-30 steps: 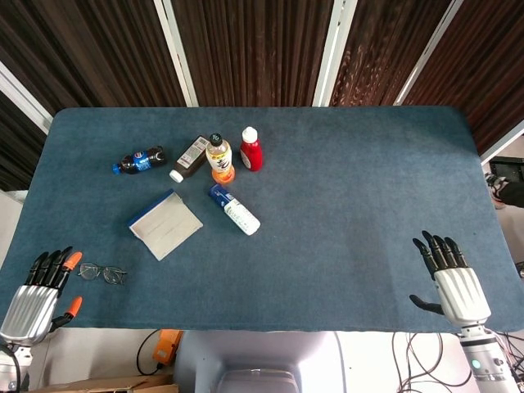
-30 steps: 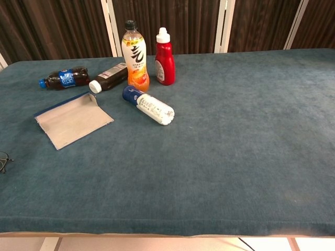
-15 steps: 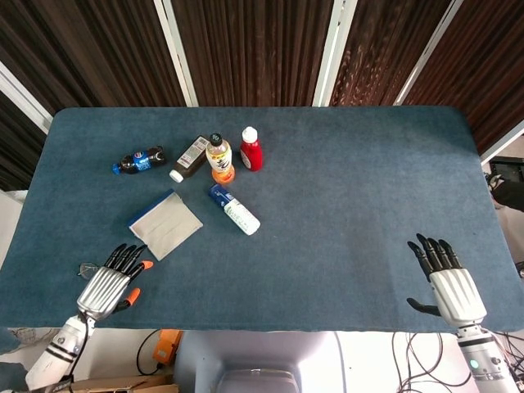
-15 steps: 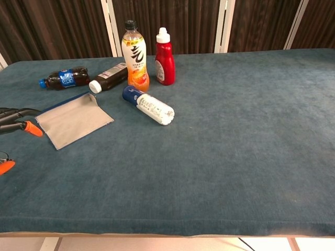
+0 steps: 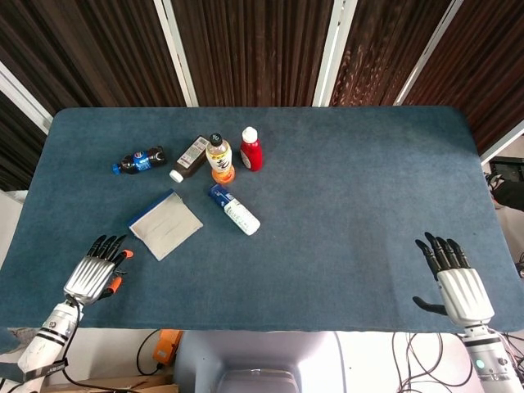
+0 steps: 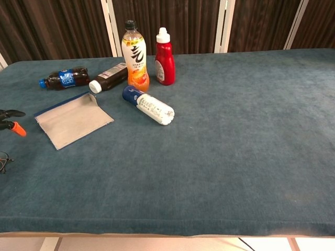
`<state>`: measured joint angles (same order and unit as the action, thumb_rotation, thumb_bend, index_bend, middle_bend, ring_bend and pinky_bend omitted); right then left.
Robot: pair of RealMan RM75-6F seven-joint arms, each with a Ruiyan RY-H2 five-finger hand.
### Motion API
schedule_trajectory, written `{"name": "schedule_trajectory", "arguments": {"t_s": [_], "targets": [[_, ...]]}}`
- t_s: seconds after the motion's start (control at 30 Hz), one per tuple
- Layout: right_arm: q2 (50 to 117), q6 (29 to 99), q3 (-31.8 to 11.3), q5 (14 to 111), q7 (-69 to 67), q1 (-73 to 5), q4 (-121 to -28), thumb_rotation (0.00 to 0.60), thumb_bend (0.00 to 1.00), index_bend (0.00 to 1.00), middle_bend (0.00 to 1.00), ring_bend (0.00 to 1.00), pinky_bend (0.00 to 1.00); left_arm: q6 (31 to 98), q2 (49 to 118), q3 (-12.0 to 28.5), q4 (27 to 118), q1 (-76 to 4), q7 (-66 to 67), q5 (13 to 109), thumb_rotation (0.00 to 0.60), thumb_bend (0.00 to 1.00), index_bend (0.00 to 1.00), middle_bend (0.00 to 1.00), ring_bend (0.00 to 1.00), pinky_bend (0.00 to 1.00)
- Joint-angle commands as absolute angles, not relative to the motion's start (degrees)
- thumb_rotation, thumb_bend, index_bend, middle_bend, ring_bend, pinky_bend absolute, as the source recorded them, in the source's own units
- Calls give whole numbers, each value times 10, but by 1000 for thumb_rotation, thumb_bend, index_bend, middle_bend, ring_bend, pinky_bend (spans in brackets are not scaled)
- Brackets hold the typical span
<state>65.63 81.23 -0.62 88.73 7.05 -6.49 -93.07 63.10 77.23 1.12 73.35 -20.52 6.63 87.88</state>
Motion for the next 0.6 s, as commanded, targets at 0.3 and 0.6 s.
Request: {"name": "schedule_trajectory", "arguments": {"t_s": [0.3, 0.6], "targets": [[656, 807, -5, 888, 70, -66, -932, 600, 144, 0, 0, 0, 0, 588, 778, 6, 691, -217, 51, 842, 600, 398, 306, 0, 0, 0], [654, 808, -6, 887, 65, -66, -934, 600, 145, 0, 0, 0, 0, 572, 781, 8, 664, -216, 74, 808, 600, 490, 445, 11, 0, 0]]}}
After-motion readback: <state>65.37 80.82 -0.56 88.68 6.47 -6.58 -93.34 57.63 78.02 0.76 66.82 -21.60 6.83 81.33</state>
